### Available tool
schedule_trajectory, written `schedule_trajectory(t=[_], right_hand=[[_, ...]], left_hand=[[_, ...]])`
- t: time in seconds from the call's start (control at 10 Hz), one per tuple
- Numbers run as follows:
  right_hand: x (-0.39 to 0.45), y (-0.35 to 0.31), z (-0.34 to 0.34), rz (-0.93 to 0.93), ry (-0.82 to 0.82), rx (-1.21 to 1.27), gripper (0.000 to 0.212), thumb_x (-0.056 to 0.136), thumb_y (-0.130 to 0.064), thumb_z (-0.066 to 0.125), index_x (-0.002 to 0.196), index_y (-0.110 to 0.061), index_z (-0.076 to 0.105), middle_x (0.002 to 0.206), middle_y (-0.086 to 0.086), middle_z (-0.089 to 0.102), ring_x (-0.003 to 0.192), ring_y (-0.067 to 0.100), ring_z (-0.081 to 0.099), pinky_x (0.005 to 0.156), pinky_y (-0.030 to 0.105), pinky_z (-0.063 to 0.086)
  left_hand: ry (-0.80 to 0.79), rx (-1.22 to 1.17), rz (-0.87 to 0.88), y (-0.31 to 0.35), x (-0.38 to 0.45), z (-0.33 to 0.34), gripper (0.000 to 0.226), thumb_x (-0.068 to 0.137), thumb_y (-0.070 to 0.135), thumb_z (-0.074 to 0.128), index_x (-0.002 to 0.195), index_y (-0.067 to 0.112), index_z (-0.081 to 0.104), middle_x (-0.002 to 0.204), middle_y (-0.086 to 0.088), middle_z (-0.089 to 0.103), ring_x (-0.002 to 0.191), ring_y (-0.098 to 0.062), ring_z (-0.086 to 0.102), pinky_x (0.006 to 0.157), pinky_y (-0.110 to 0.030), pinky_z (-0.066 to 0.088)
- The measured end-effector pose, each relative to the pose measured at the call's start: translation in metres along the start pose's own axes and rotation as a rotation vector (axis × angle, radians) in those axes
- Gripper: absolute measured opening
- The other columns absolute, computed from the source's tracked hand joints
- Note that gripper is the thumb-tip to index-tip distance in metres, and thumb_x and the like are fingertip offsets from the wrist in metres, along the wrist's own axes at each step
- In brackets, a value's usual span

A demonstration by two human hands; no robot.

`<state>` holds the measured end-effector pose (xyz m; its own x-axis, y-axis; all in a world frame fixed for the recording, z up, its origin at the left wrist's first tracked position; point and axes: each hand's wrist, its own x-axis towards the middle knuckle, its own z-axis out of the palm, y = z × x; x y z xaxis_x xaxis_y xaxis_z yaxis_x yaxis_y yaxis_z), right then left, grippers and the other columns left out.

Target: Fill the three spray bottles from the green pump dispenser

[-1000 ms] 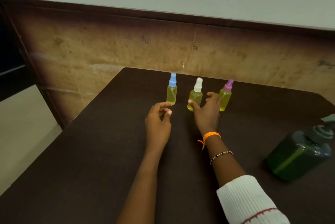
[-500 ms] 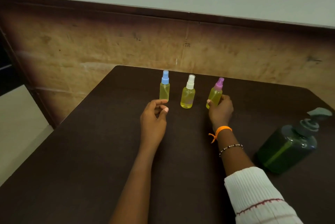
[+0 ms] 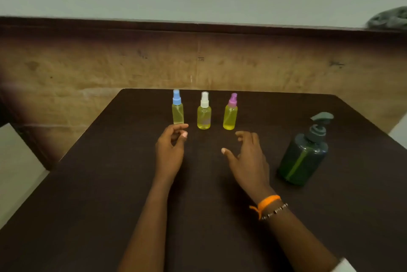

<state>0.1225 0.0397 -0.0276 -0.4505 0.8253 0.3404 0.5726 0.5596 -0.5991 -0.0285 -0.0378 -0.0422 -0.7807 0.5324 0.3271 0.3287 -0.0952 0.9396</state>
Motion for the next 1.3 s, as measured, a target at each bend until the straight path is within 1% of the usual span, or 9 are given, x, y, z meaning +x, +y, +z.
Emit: schedule_trajectory(t=[0.2, 0.3, 0.4, 0.6, 0.7, 0.8, 0.9, 1.1, 1.3], right_hand=[[-0.065, 0.039, -0.076, -0.002, 0.174, 0.132, 0.013, 0.08, -0.022, 0.072, 0.082, -0.025, 0.06, 0.081, -0.012, 0.057, 0.07, 0.003, 0.053, 0.061, 0.022, 0.041], [-0.07, 0.066, -0.096, 0.123, 0.31, 0.222, 0.021, 0.077, -0.008, 0.074, 0.088, -0.019, 0.06, 0.085, -0.001, 0.058, 0.07, 0.012, 0.056, 0.067, 0.034, 0.049], [-0.065, 0.086, -0.106, 0.178, 0.298, 0.259, 0.04, 0.08, -0.003, 0.069, 0.117, -0.011, 0.054, 0.109, 0.006, 0.053, 0.082, 0.017, 0.056, 0.08, 0.039, 0.05], [-0.038, 0.107, -0.107, 0.232, 0.065, 0.404, 0.085, 0.08, -0.002, 0.072, 0.148, -0.014, 0.022, 0.15, 0.008, 0.032, 0.132, 0.024, 0.039, 0.105, 0.035, 0.036], [-0.027, 0.105, -0.093, 0.184, 0.05, 0.444, 0.076, 0.079, 0.002, 0.071, 0.142, -0.012, 0.032, 0.14, 0.007, 0.046, 0.124, 0.016, 0.046, 0.1, 0.029, 0.04], [-0.016, 0.096, -0.069, 0.119, 0.089, 0.41, 0.064, 0.077, -0.002, 0.072, 0.133, -0.012, 0.041, 0.129, 0.005, 0.054, 0.117, 0.019, 0.054, 0.096, 0.038, 0.047], [-0.004, 0.088, -0.045, 0.103, 0.083, 0.428, 0.063, 0.078, -0.005, 0.072, 0.131, -0.016, 0.04, 0.128, 0.001, 0.054, 0.115, 0.017, 0.054, 0.094, 0.042, 0.049], [0.002, 0.069, -0.035, 0.132, 0.053, 0.44, 0.064, 0.079, -0.003, 0.072, 0.132, -0.016, 0.038, 0.123, -0.012, 0.047, 0.115, 0.011, 0.053, 0.093, 0.032, 0.049], [0.005, 0.063, -0.049, 0.226, -0.005, 0.322, 0.084, 0.072, -0.009, 0.079, 0.14, -0.008, 0.029, 0.14, 0.009, 0.037, 0.127, 0.025, 0.042, 0.103, 0.046, 0.04]], left_hand=[[-0.226, -0.028, -0.075, 0.029, -0.041, 0.033, 0.024, 0.089, 0.005, 0.056, 0.091, 0.026, 0.065, 0.087, 0.005, 0.065, 0.088, -0.012, 0.062, 0.09, -0.034, 0.051], [-0.393, 0.017, -0.076, 0.047, -0.068, 0.053, 0.018, 0.088, 0.008, 0.059, 0.097, 0.023, 0.064, 0.091, 0.005, 0.065, 0.09, -0.01, 0.061, 0.08, -0.014, 0.047], [-0.497, 0.029, -0.084, 0.065, -0.093, 0.068, 0.024, 0.087, 0.004, 0.059, 0.108, 0.015, 0.06, 0.097, 0.001, 0.061, 0.081, -0.002, 0.058, 0.073, -0.006, 0.044], [-0.543, 0.058, -0.097, 0.076, -0.106, 0.086, 0.043, 0.088, 0.006, 0.059, 0.129, 0.014, 0.048, 0.127, -0.006, 0.054, 0.101, -0.012, 0.057, 0.084, -0.02, 0.045], [-0.584, 0.021, -0.121, 0.069, -0.096, 0.098, 0.055, 0.086, 0.009, 0.063, 0.136, 0.019, 0.041, 0.14, -0.002, 0.043, 0.122, -0.017, 0.048, 0.09, -0.023, 0.041], [-0.56, -0.068, -0.135, 0.061, -0.078, 0.11, 0.065, 0.08, 0.011, 0.07, 0.137, 0.022, 0.041, 0.143, 0.003, 0.04, 0.128, -0.016, 0.042, 0.098, -0.029, 0.042], [-0.5, -0.128, -0.157, 0.049, -0.057, 0.117, 0.062, 0.076, 0.006, 0.072, 0.131, 0.02, 0.046, 0.129, 0.005, 0.052, 0.119, -0.014, 0.052, 0.098, -0.031, 0.047], [-0.443, -0.089, -0.219, 0.04, -0.046, 0.108, 0.054, 0.077, -0.001, 0.068, 0.123, 0.02, 0.05, 0.115, 0.013, 0.055, 0.104, 0.002, 0.054, 0.085, -0.011, 0.047], [-0.385, 0.198, -0.176, 0.055, -0.041, 0.098, 0.056, 0.081, 0.003, 0.065, 0.132, 0.015, 0.047, 0.134, -0.001, 0.049, 0.124, -0.014, 0.047, 0.103, -0.03, 0.041]])
